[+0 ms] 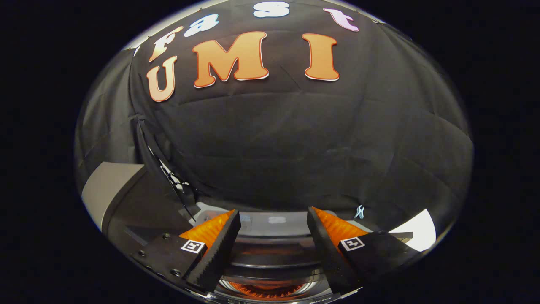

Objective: Put the clothes into the washing machine and then close the washing machine lid.

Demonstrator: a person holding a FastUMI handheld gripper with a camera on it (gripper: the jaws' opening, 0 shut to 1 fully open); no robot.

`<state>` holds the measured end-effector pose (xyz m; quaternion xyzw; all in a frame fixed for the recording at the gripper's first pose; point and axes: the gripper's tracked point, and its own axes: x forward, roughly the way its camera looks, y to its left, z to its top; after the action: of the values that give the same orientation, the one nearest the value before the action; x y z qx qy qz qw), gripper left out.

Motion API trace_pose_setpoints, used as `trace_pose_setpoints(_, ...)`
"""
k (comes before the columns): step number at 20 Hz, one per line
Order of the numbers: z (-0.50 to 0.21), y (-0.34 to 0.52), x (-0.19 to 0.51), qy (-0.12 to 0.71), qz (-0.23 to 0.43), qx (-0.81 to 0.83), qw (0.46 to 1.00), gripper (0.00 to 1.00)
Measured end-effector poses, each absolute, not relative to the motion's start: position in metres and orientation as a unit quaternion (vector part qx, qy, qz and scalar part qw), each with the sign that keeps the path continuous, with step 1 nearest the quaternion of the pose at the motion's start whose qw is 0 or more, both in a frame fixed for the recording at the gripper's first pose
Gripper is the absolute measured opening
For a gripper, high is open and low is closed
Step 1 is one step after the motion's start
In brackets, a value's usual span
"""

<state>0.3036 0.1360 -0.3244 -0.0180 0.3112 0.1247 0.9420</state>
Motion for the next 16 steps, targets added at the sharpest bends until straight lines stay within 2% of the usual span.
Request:
trace_pose_setpoints(3,-0.355,0.127,0.269,0.333,0.115,-0.021,0.936,1.0)
trace_pose_setpoints(8,-0.353,0.131,0.248,0.326,0.111,-0.004,0.939,1.0)
trace_pose_setpoints(16,-0.226,0.155,0.237,0.222,0.14,0.017,0.965,1.0)
